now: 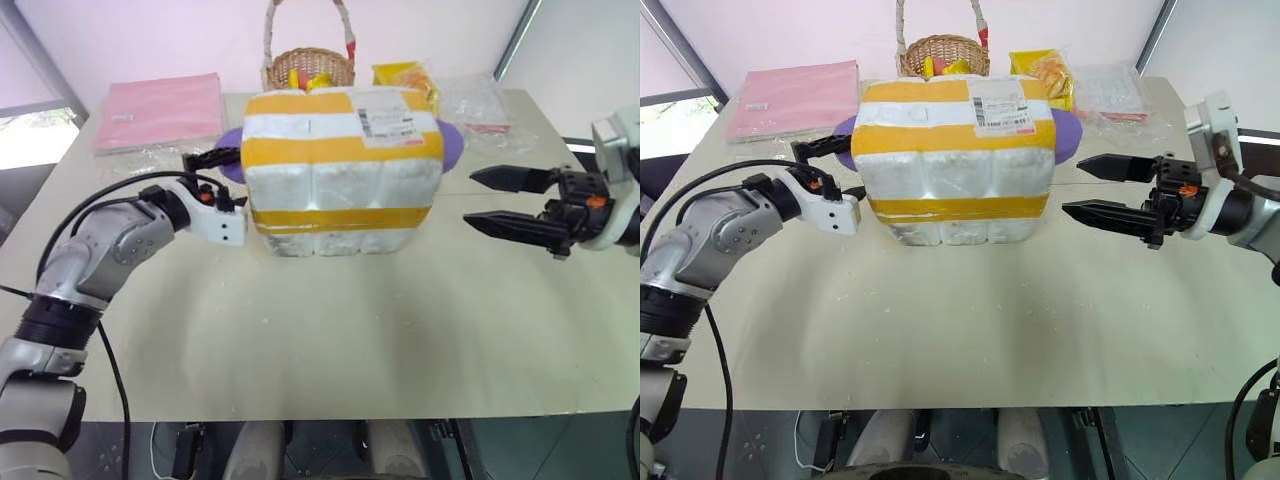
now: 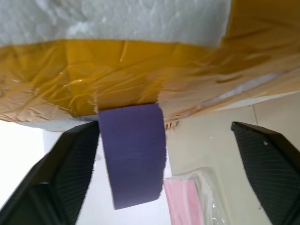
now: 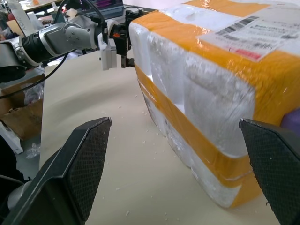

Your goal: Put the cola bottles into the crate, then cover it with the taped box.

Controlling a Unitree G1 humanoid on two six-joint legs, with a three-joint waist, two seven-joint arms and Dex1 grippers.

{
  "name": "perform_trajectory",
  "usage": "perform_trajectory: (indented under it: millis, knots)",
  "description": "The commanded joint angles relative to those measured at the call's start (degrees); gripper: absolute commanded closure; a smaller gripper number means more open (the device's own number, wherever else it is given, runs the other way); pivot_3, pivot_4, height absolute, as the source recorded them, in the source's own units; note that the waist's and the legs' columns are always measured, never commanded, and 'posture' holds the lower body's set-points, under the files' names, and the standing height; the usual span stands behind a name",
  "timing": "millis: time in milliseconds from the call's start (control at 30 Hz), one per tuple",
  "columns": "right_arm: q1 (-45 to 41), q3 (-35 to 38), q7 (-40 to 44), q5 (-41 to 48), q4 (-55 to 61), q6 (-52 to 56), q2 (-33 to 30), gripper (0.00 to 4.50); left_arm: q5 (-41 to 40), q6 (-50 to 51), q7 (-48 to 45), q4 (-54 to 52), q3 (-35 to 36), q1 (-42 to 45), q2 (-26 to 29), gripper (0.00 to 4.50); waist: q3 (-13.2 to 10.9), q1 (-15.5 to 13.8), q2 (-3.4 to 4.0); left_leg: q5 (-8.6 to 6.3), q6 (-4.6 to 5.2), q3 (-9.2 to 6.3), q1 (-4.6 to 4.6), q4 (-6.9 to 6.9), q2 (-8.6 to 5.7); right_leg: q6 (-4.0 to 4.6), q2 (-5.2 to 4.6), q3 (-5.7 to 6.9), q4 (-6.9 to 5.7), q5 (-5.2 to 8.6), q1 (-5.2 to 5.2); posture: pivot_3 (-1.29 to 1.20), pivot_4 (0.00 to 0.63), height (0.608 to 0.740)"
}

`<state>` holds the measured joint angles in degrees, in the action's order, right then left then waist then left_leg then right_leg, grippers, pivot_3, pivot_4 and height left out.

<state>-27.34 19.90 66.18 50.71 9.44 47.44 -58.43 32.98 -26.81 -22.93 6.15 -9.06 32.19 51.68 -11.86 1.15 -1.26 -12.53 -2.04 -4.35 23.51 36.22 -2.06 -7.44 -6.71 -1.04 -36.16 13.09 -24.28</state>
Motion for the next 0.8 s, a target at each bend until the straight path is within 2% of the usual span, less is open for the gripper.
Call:
perform_trajectory:
  millis: [33, 200, 267, 333, 367, 400, 467, 533, 633, 800]
  knots:
    - [-0.7, 0.8, 0.6, -0.3, -0.7, -1.2, -0.5, 0.0, -5.9, -1.3, -2.3, -5.3, 6.2, -3.7, 4.0, 0.03, 0.0, 0.0, 0.0, 0.0, 0.0, 0.01, -0.02, -0.01, 0.0, 0.0, 0.0, 0.0, -0.01, 0.0, 0.0, 0.0, 0.15, 0.738]
    - [-0.1, -0.1, 1.9, -2.2, -2.7, -2.6, -0.8, 0.0, -25.2, -1.9, -11.4, -12.1, 14.9, -14.3, 8.8, 0.03, 0.0, -0.1, 0.02, 0.0, 0.0, 0.02, -0.02, 0.0, 0.03, 0.01, -0.01, -0.01, 0.01, 0.0, 0.0, 0.0, 0.15, 0.738]
    - [-0.2, -0.6, 2.4, -3.0, -3.6, -3.3, -0.8, 0.0, -34.3, 3.8, -17.0, -15.0, 17.7, -18.9, 9.8, 0.03, 0.0, -0.3, 0.02, 0.0, 0.0, 0.02, -0.02, 0.0, 0.03, 0.02, -0.02, 0.0, 0.02, 0.0, 0.0, 0.0, 0.15, 0.738]
    - [-0.5, -1.2, 2.9, -3.7, -4.8, -3.8, -0.5, 0.0, -45.5, 15.8, -22.9, -18.2, 21.9, -23.9, 10.5, 0.03, 0.0, -0.2, 0.03, 0.0, 0.0, 0.02, -0.02, 0.01, 0.02, 0.02, -0.02, -0.01, 0.02, 0.0, 0.02, 0.0, 0.15, 0.738]
    - [-0.6, -1.5, 3.2, -4.2, -5.4, -4.2, -0.5, 0.0, -53.1, 22.6, -25.4, -19.7, 24.7, -25.8, 10.6, 0.03, 0.0, -0.2, 0.03, -0.01, 0.0, 0.02, -0.02, 0.01, 0.03, 0.02, -0.02, -0.01, 0.02, 0.01, 0.02, 0.0, 0.15, 0.738]
    - [-0.6, -1.9, 3.6, -4.7, -6.0, -4.6, -0.5, 0.0, -63.0, 33.8, -26.8, -20.7, 27.9, -27.2, 11.0, 0.03, 0.0, -0.1, 0.03, 0.0, 0.0, 0.02, -0.02, 0.01, 0.03, 0.02, -0.01, 0.0, 0.02, 0.01, 0.02, 0.0, 0.15, 0.738]
    - [-0.6, -2.5, 4.4, -5.8, -7.1, -5.4, -0.5, 0.0, -76.6, 47.9, -30.5, -21.4, 32.4, -28.5, 12.3, 0.03, 0.0, -0.1, 0.04, 0.0, 0.0, 0.01, -0.04, 0.01, 0.06, 0.02, 0.01, 0.01, 0.0, 0.01, 0.02, 0.0, 0.15, 0.738]
    - [-0.7, -3.1, 4.9, -6.7, -7.9, -6.2, -0.6, 0.0, -84.0, 56.6, -33.6, -21.2, 35.4, -28.7, 13.6, 0.03, 0.0, 0.0, 0.06, 0.0, 0.0, -0.01, -0.04, 0.02, 0.07, 0.01, 0.04, 0.01, -0.01, 0.02, 0.02, 0.0, 0.15, 0.738]
    - [-0.7, -4.0, 6.0, -8.6, -9.8, -7.6, -0.8, 0.0, -90.4, 66.3, -36.9, -18.2, 37.3, -27.0, 15.7, 0.03, 0.0, 0.0, 0.06, 0.0, 0.0, 0.02, -0.04, 0.02, 0.05, 0.02, 0.03, 0.01, 0.0, 0.02, 0.02, 0.0, 0.15, 0.738]
    - [-1.2, -4.9, 6.8, -9.9, -11.0, -8.4, -0.3, 0.0, -89.1, 69.1, -39.8, -16.9, 36.1, -24.3, 16.1, 0.03, 0.0, 0.0, 0.06, 0.0, 0.0, 0.03, -0.06, 0.0, 0.05, 0.04, 0.05, -0.01, 0.01, 0.02, 0.02, 0.0, 0.15, 0.738]
